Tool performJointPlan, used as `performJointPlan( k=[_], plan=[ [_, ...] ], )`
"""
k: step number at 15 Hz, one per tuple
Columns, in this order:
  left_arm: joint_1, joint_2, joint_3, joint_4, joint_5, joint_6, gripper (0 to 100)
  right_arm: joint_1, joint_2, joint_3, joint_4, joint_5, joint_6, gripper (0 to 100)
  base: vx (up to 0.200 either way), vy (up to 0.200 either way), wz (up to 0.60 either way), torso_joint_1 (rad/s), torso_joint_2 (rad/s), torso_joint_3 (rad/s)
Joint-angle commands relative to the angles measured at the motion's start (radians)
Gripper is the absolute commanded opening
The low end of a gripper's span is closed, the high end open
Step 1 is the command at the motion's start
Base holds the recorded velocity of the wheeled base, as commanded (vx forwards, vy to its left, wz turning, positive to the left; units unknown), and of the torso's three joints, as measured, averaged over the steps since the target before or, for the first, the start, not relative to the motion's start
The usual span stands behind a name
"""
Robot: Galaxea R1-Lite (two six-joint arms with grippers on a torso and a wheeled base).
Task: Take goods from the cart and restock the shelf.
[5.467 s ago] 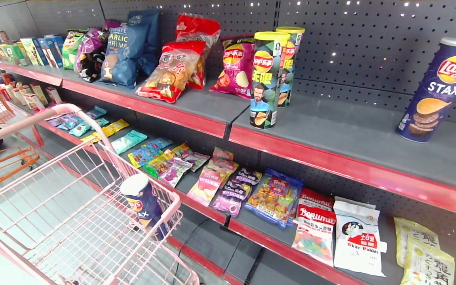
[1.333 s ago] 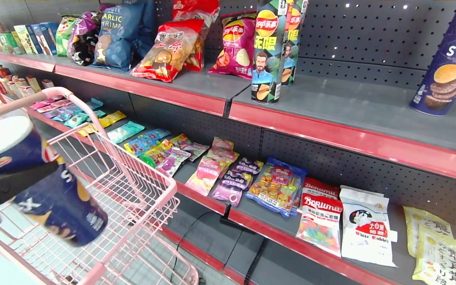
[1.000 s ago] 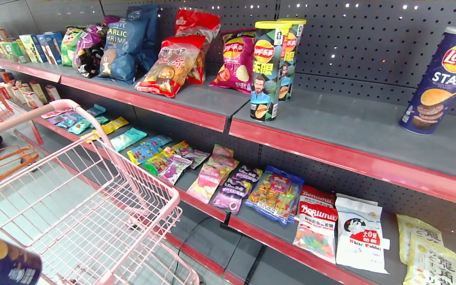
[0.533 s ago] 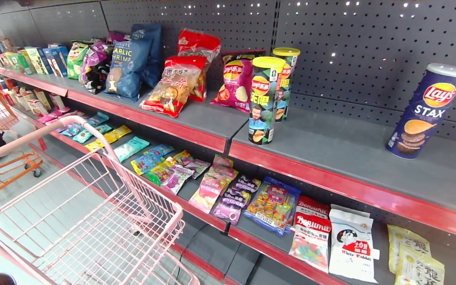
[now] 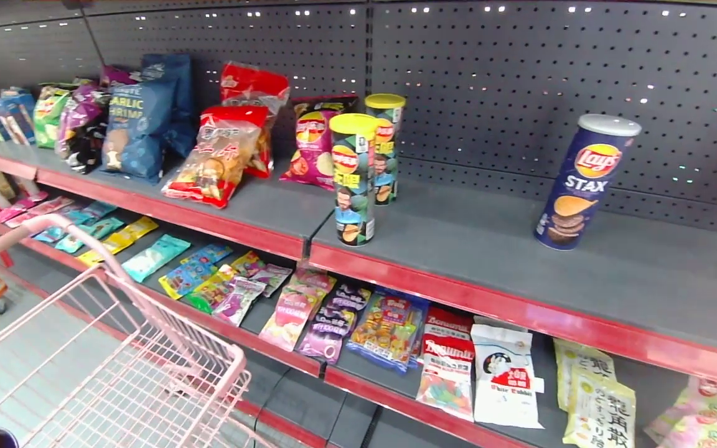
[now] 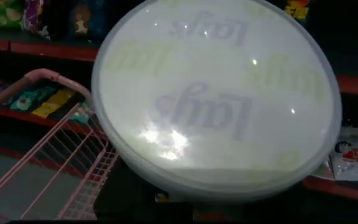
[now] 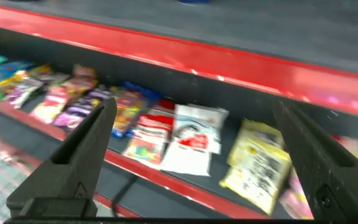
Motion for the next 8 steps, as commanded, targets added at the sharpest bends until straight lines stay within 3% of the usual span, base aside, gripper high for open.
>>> performJointPlan(
  k=[1,6,8],
  plan=[
    [-0.005,0.004,-0.004,-0.003,-0.002,0.0,0,0.0,0.001,0.0,0.0,0.001,0.0,100,0.0,0.0,-0.6,0.017,0.0,-0.002],
    [-0.011,0.009,-0.01,-0.004,-0.012,0.011,0,0.0,0.001,0.0,0.0,0.001,0.0,100,0.0,0.0,-0.6,0.002,0.0,0.001],
    [-0.011,0.009,-0.013,-0.004,-0.012,0.035,0,0.0,0.001,0.0,0.0,0.001,-0.002,100,0.0,0.0,-0.6,0.005,0.0,-0.002]
  ],
)
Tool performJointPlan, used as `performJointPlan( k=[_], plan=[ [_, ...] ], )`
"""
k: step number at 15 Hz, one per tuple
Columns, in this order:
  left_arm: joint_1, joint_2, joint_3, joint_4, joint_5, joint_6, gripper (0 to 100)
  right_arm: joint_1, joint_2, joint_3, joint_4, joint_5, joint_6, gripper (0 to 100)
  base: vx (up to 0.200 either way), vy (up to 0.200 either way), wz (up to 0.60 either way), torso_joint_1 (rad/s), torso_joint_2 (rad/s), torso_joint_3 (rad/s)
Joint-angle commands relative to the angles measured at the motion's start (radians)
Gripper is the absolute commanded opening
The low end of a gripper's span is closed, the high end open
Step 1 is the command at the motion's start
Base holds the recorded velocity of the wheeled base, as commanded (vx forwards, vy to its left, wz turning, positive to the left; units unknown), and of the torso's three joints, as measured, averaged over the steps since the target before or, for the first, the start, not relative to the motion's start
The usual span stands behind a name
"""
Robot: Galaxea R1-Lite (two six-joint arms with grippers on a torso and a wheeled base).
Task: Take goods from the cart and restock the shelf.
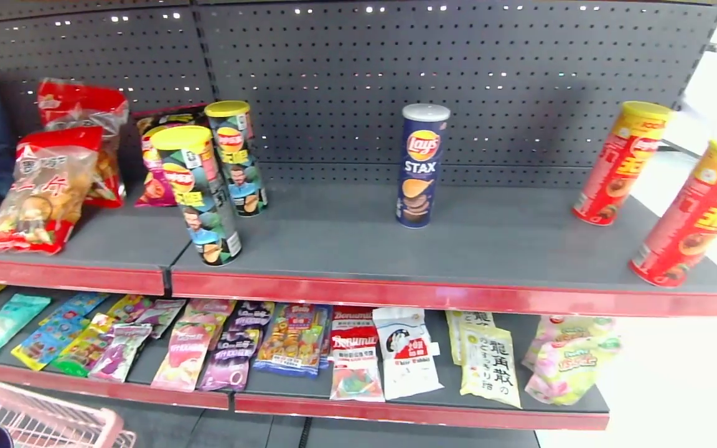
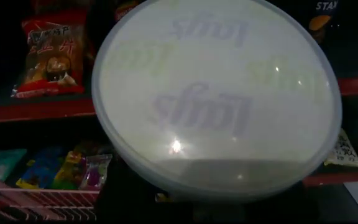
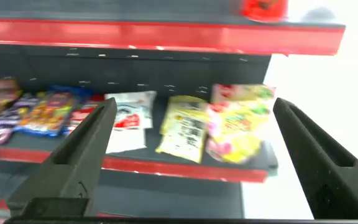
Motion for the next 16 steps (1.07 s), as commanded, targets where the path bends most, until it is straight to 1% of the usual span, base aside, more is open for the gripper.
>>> performJointPlan(
  k=[1,4,7,8,9,10,12,13,14,15,16],
  plan=[
    [0.0,0.006,-0.001,0.0,0.0,0.008,0,0.0,0.001,0.0,0.0,0.0,-0.001,100,0.0,0.0,0.0,0.0,0.0,0.0],
    [0.0,0.006,-0.002,0.002,0.0,0.01,0,0.0,0.001,0.0,0.0,0.0,-0.003,100,0.0,0.0,0.0,0.0,0.0,0.0],
    [0.0,0.005,0.004,0.002,0.0,0.01,0,0.0,0.001,0.0,0.0,0.0,-0.003,100,0.2,0.0,0.0,-0.006,0.0,0.002],
    [0.0,0.003,0.004,0.002,-0.001,0.014,0,0.0,0.001,0.0,0.0,0.0,-0.003,100,0.2,0.0,0.0,0.002,0.0,-0.002],
    [0.0,0.003,0.007,0.002,-0.001,0.027,0,0.0,0.001,0.0,0.0,0.0,-0.003,100,0.2,0.0,0.0,0.007,0.01,-0.002],
    [0.0,0.0,0.008,0.002,-0.001,0.031,0,0.0,0.001,0.0,0.0,0.0,-0.003,100,0.2,0.0,0.0,0.012,0.0,-0.002],
    [-0.001,-0.012,0.004,0.002,-0.006,0.047,0,0.0,0.001,0.0,0.0,0.0,-0.003,100,0.0,0.0,0.0,0.0,0.0,0.0],
    [0.0,-0.038,0.002,0.005,-0.03,0.054,0,0.002,0.001,0.0,0.0,0.003,-0.007,100,0.0,0.0,0.0,0.0,0.0,0.0],
    [0.002,-0.074,0.007,0.022,-0.049,0.071,0,0.002,0.001,0.0,0.0,0.005,-0.013,100,0.0,0.0,0.0,0.0,0.0,0.0],
    [0.0,-0.11,0.002,0.054,-0.061,0.079,0,0.002,0.001,0.0,0.0,0.008,-0.02,100,0.0,0.0,0.0,0.0,0.0,0.0],
    [0.002,-0.14,0.002,0.091,-0.067,0.08,0,0.002,0.001,-0.003,-0.014,0.036,-0.032,100,0.0,0.0,0.0,0.0,0.0,0.0]
  ],
)
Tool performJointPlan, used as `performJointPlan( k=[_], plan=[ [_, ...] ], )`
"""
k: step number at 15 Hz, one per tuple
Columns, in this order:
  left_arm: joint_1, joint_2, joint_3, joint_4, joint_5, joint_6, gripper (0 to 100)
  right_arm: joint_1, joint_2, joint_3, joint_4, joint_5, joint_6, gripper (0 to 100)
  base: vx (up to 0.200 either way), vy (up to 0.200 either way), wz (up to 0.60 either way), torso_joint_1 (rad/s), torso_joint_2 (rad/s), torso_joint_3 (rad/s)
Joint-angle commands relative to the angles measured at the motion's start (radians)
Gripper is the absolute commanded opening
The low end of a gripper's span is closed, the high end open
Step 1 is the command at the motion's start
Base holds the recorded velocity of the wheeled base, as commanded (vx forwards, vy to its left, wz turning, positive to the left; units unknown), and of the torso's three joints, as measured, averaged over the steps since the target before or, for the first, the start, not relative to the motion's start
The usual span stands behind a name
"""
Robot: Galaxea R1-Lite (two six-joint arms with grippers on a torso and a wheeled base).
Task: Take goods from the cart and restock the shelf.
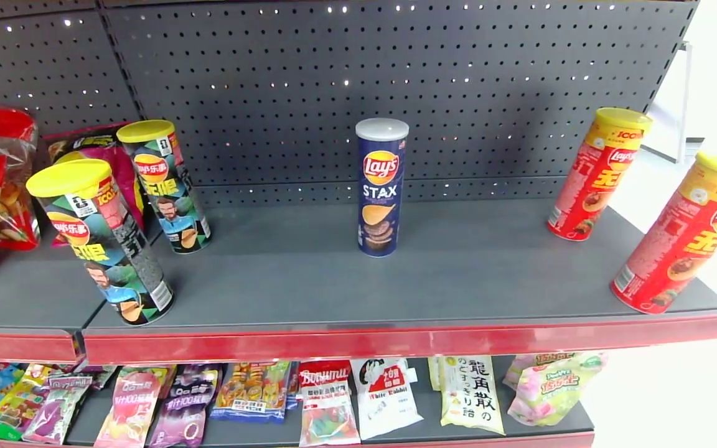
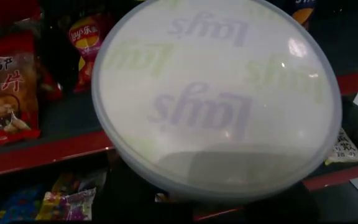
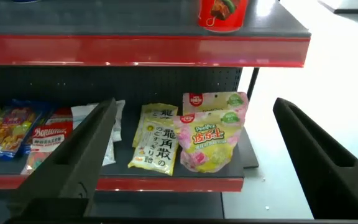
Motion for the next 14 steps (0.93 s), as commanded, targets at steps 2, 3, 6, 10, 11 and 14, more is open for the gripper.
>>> performJointPlan(
  k=[2,3,6,10,11,14],
  plan=[
    [0.003,-0.08,0.001,0.041,-0.01,-0.015,0,0.006,0.17,-0.204,-0.005,0.092,-0.001,100,0.0,0.0,0.0,0.0,0.0,0.0],
    [0.001,-0.059,0.002,0.037,-0.021,-0.087,0,0.026,0.371,-0.387,-0.009,0.118,0.017,100,0.0,0.0,0.0,0.0,0.0,0.0],
    [0.001,0.046,-0.006,-0.055,-0.116,-0.165,0,0.083,0.49,-0.443,-0.012,0.218,-0.08,100,0.0,0.0,0.0,0.0,0.0,0.0],
    [0.003,0.106,0.024,-0.08,-0.113,-0.165,0,0.171,0.854,-0.672,-0.017,0.223,-0.129,100,0.0,0.0,0.0,0.0,0.0,0.0],
    [0.007,0.118,0.024,-0.08,-0.099,-0.165,0,0.236,0.94,-0.716,-0.022,0.223,-0.121,100,0.0,0.0,0.0,0.0,0.0,0.0],
    [0.009,0.19,-0.061,-0.06,-0.047,-0.16,0,0.361,1.15,-0.862,-0.091,0.217,-0.066,100,0.0,0.0,0.0,0.0,0.0,0.0]
  ],
)
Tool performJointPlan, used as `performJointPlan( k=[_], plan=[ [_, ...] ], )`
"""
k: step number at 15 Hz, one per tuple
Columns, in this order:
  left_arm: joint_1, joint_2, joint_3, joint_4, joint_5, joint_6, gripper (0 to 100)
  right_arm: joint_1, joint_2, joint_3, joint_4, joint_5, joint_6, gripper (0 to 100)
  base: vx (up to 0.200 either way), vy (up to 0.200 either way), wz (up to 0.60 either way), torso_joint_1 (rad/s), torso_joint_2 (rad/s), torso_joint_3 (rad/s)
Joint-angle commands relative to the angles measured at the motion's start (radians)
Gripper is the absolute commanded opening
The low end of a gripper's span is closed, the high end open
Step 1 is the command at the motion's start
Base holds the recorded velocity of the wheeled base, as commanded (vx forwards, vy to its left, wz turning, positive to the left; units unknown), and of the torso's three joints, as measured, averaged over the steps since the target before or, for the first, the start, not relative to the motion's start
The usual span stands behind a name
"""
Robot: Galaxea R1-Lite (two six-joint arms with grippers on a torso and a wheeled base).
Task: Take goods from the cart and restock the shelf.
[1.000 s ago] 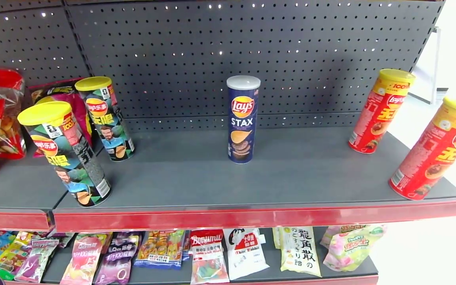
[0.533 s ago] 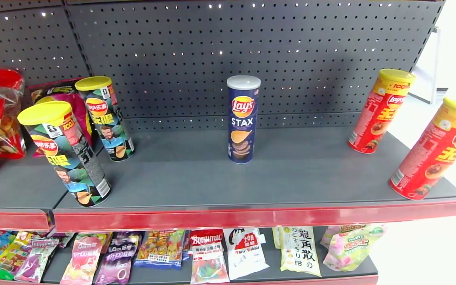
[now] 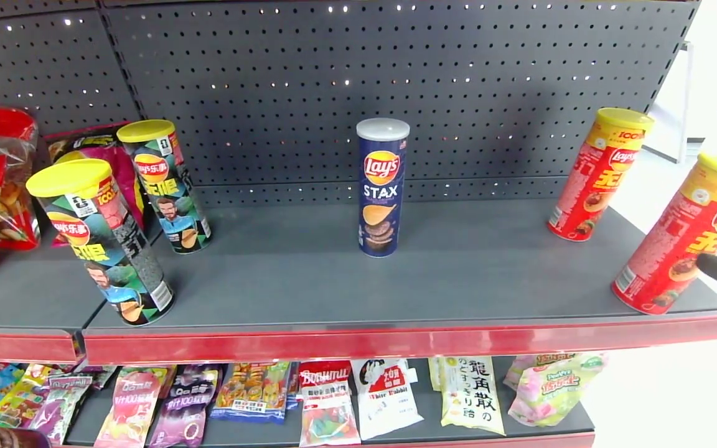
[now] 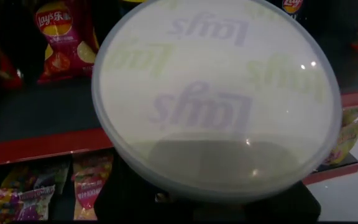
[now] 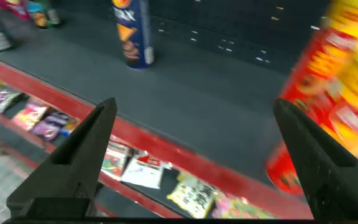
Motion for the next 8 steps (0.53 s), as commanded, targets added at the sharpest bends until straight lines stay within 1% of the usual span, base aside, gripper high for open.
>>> performJointPlan(
  k=[1,4,5,7,8],
  plan=[
    [0.001,0.083,-0.084,0.042,0.029,0.001,0,0.154,0.326,-0.19,-0.038,-0.002,0.029,100,0.0,0.0,0.0,0.0,0.0,0.0],
    [0.001,0.097,-0.083,0.059,0.029,0.001,0,0.194,0.472,-0.269,-0.045,0.001,0.029,100,0.0,0.0,0.0,0.0,0.0,0.0],
    [0.001,0.097,-0.083,0.06,0.029,0.001,0,0.197,0.486,-0.277,-0.045,0.001,0.03,100,0.0,0.0,0.0,0.0,0.0,0.0],
    [0.001,0.097,-0.08,0.06,0.031,0.001,0,0.194,0.59,-0.294,-0.144,-0.001,0.03,100,0.0,0.0,0.0,0.0,0.0,0.0],
    [0.001,0.098,-0.08,0.06,0.031,0.002,0,0.194,0.656,-0.297,-0.233,-0.004,0.032,100,0.0,0.0,0.0,0.0,0.0,0.0]
  ],
)
